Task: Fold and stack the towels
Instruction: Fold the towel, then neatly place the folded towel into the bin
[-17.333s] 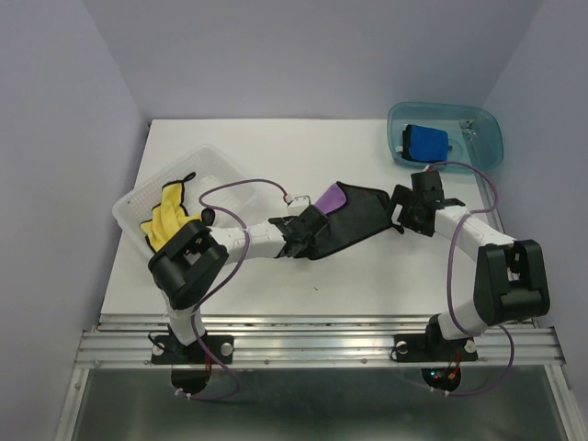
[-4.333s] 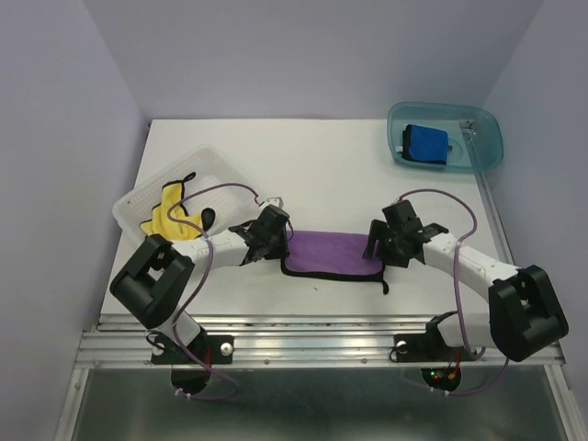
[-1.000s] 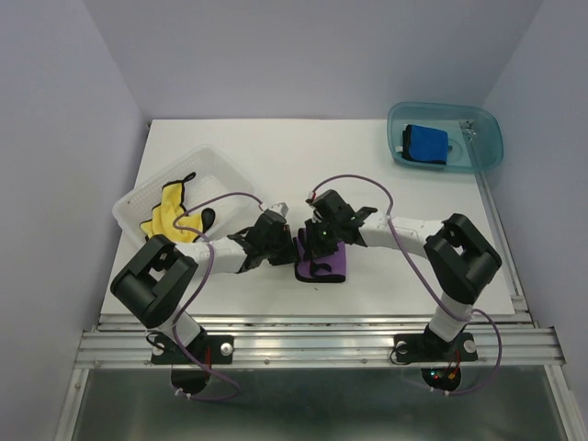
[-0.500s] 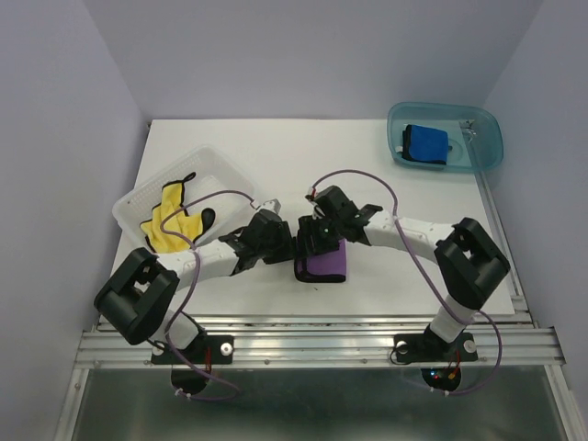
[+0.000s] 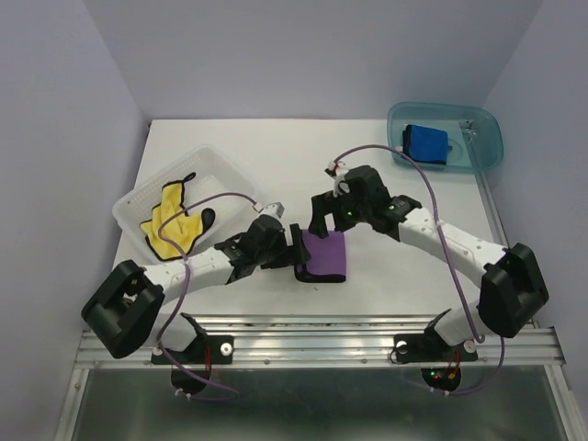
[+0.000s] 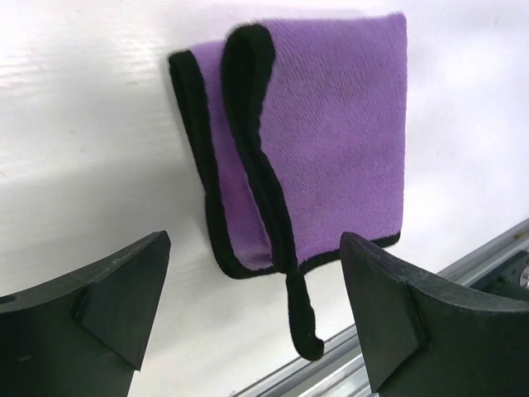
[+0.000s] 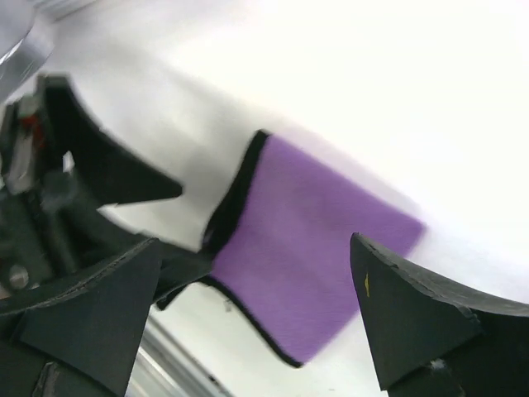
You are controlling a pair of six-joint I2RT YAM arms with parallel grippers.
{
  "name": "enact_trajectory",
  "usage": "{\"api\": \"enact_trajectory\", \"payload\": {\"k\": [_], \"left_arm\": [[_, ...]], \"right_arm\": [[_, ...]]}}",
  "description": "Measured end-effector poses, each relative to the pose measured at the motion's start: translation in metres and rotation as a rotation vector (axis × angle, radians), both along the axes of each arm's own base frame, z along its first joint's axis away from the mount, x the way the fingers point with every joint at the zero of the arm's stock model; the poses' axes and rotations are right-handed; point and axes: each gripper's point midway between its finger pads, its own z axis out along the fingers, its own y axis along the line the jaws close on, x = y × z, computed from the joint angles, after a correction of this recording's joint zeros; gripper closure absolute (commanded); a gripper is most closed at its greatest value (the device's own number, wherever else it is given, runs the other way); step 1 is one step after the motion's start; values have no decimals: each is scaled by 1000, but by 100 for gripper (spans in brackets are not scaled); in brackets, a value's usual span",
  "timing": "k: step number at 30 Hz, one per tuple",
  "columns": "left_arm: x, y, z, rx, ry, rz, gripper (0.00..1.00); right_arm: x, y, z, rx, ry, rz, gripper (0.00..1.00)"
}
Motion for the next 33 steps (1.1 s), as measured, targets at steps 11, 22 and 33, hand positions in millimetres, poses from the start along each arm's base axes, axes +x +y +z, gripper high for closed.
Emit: {"api": "enact_trajectory", "payload": {"k": [11, 22, 33], "left_arm": [[-4, -13, -26, 75, 47, -47, 52], [-2, -9, -40, 121, 67, -30, 83], [-1, -7, -41, 136, 54, -33, 90]], "right_arm": [[44, -46, -20, -110, -82, 49, 0], [74, -21, -42, -152, -109, 264, 4], [52, -13, -90, -147, 41, 414, 15]]}}
